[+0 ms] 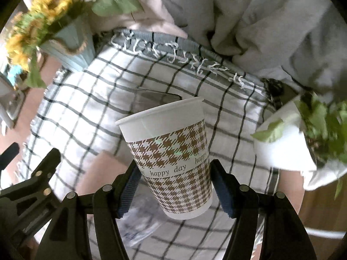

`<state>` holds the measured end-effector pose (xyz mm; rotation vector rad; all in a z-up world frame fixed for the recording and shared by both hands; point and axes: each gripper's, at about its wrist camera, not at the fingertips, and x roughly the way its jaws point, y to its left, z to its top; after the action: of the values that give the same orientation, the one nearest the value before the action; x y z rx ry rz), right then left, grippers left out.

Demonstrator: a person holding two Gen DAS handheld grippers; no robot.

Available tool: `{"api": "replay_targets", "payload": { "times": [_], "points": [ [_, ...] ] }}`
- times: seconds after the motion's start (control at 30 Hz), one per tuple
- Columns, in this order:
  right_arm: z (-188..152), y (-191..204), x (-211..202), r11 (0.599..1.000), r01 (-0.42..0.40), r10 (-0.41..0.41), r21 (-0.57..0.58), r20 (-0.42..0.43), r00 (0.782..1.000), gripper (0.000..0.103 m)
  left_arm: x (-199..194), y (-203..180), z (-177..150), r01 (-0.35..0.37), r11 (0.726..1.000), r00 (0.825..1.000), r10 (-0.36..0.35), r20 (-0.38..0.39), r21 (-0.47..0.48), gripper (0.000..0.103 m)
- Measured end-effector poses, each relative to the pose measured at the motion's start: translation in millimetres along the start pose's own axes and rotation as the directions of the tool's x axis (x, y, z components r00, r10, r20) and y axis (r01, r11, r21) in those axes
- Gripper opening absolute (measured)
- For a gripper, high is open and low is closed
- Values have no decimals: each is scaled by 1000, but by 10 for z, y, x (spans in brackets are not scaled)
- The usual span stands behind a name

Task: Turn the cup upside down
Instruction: 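Lift the held paper cup upright with the right tool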

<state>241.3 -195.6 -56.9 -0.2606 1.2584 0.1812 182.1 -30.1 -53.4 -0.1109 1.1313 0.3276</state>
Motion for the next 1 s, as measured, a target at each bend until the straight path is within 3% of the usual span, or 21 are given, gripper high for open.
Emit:
{"api": "replay_targets", "payload": {
  "times": [0.27,0.53,1.0],
  "points": [
    [-510,239,-312,985,-68,63,157,37,997,65,-124,265,-177,39,992,999,-43,32,118,103],
    [-1027,614,-407,940,-136,129,313,42,991,65,-171,615,-427,91,976,994,-100,39,196,103],
    [-1636,1395,6,835,-248,306,491,-41,951,65,103,1327,-872,95,966,995,-81,-64,242,103]
  ]
}}
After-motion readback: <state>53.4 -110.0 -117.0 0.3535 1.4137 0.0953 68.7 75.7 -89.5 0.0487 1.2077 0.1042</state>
